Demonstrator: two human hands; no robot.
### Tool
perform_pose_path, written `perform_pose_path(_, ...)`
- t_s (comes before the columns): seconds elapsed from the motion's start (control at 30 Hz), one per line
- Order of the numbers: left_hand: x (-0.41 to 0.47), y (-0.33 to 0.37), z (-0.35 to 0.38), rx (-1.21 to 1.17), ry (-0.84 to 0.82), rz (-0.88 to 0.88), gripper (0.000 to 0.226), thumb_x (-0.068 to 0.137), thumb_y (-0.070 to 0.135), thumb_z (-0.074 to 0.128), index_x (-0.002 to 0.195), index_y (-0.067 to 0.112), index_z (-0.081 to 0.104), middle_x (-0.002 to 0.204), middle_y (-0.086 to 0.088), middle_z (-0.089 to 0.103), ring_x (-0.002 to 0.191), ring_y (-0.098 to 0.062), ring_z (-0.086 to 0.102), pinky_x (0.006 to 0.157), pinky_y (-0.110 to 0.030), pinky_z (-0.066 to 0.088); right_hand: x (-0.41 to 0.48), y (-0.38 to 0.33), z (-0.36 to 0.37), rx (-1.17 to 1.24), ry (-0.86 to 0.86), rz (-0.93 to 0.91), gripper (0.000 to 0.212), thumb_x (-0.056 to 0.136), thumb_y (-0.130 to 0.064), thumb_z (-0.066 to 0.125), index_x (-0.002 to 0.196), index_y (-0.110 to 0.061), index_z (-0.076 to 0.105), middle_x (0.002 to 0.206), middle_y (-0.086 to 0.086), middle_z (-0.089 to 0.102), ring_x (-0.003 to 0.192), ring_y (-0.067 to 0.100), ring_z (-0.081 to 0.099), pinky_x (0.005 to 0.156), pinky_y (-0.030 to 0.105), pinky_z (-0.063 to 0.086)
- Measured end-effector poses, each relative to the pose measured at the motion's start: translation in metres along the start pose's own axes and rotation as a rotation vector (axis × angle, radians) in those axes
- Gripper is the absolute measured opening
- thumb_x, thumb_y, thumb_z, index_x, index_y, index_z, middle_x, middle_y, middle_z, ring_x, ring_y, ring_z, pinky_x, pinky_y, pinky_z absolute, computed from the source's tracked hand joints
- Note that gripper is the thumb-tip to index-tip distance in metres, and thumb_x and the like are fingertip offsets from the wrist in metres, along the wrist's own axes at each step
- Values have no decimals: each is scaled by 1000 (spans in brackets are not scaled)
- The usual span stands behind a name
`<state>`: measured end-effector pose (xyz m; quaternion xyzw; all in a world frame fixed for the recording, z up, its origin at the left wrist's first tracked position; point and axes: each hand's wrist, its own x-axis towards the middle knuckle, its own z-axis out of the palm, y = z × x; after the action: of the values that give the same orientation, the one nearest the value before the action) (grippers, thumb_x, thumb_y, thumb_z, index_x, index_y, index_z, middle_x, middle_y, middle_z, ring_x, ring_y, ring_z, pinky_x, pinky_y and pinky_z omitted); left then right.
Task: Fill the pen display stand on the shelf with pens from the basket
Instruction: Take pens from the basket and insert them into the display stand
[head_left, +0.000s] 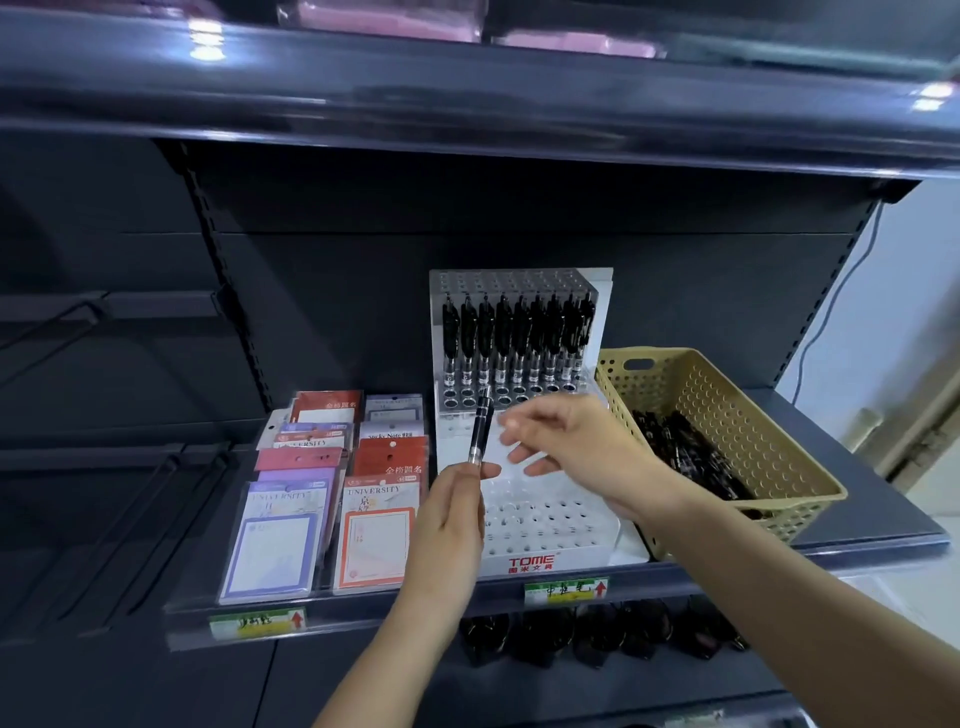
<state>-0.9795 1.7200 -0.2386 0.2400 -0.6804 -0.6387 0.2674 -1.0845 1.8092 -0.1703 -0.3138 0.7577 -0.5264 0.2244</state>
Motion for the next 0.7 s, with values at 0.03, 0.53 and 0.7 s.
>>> perform_pose_path(0.03, -1, 0, 1, 7, -7, -1, 31, 99, 25, 35, 89, 29, 64, 65, 9, 49, 88, -40, 46, 83, -49, 42, -2, 1, 3, 50, -43, 17, 11, 94, -15, 55, 97, -18, 64, 92, 1, 69, 80, 11, 67, 66, 19, 55)
perform_pose_path(0.53, -3, -13, 1, 110, -124, 32, 18, 95, 27, 46, 99, 37, 60, 105, 7, 61, 103, -7, 57, 95, -30, 46, 0, -20, -59, 83, 380, -82, 3, 90, -14, 58, 89, -14, 61, 80, 6, 67, 68, 12, 65, 67, 22, 55)
perform_pose_path(0.7, -4, -15, -2, 139, -117, 29, 14, 94, 33, 47, 95, 41, 59, 110, 12, 60, 103, 0, 55, 96, -34, 47, 21, -29, -87, -108, 730, -168, 10, 91, -20, 60, 97, -12, 62, 78, 5, 71, 68, 15, 69, 73, 30, 58)
